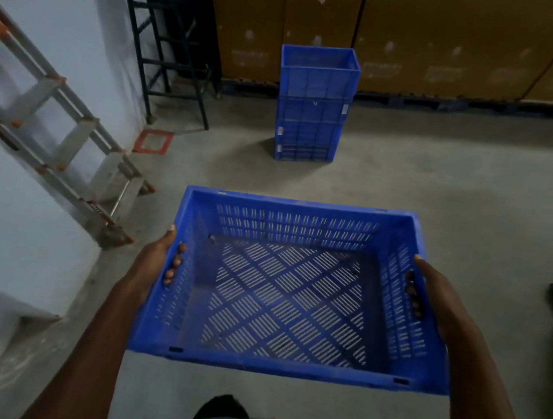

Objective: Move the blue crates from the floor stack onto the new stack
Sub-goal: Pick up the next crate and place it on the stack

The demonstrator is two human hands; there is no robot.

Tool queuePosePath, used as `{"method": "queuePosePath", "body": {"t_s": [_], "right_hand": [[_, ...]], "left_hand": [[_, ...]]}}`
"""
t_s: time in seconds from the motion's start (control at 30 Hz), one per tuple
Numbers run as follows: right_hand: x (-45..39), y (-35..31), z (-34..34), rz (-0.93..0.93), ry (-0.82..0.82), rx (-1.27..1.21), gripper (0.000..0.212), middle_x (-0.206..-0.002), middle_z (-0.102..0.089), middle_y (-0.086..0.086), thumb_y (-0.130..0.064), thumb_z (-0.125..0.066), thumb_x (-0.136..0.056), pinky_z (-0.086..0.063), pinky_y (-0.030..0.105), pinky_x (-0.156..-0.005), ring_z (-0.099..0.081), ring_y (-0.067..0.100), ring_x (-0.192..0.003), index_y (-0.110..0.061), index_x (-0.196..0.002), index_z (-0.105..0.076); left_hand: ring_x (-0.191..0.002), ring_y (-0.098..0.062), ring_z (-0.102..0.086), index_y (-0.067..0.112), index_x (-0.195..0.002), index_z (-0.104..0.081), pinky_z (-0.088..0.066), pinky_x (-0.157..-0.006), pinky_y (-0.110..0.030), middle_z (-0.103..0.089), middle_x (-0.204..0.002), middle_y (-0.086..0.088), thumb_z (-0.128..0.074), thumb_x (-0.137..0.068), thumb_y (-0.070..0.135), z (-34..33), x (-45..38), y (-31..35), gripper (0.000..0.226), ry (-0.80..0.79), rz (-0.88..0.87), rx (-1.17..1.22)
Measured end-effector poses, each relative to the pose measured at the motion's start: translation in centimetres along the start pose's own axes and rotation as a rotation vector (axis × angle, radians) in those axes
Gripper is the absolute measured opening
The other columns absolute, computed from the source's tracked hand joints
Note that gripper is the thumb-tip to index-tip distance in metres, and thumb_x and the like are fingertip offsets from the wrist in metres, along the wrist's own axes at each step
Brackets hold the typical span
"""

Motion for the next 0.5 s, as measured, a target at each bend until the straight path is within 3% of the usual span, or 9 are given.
{"method": "queuePosePath", "body": {"t_s": [0.3,0.5], "right_hand": [[-18.5,-11.6,-2.7,0.031,0.009,0.002,0.047,-0.06,-0.041,0.002,-0.06,-0.051,-0.092,-0.027,0.027,-0.04,-0.032,0.017,-0.042,-0.013,-0.088,-0.051],[-28.8,-20.2,-2.6,0.011,0.102,-0.036,0.053,-0.056,-0.041,0.001,-0.066,-0.051,-0.088,-0.028,0.027,-0.039,-0.033,0.018,-0.041,-0.013,-0.087,-0.054]], "left_hand": [[-0.035,-0.011,-0.031,0.015,-0.083,-0.055,-0.03,-0.035,-0.019,-0.041,-0.057,0.001,-0.043,-0.094,0.071,-6.0,-18.3,9.9,0.058,-0.005,-0.006,-0.008],[-0.037,-0.011,-0.032,0.016,-0.084,-0.056,-0.029,-0.035,-0.02,-0.044,-0.055,0.003,-0.047,-0.092,0.072,-11.9,-30.2,20.5,0.057,-0.06,-0.018,-0.04]]}}
Point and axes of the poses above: each hand's wrist, its own x-axis away from the middle knuckle, its own z-axis out of the back of the hand, y = z × x, the point moved 3 cm from there along -x, towards the middle knuckle
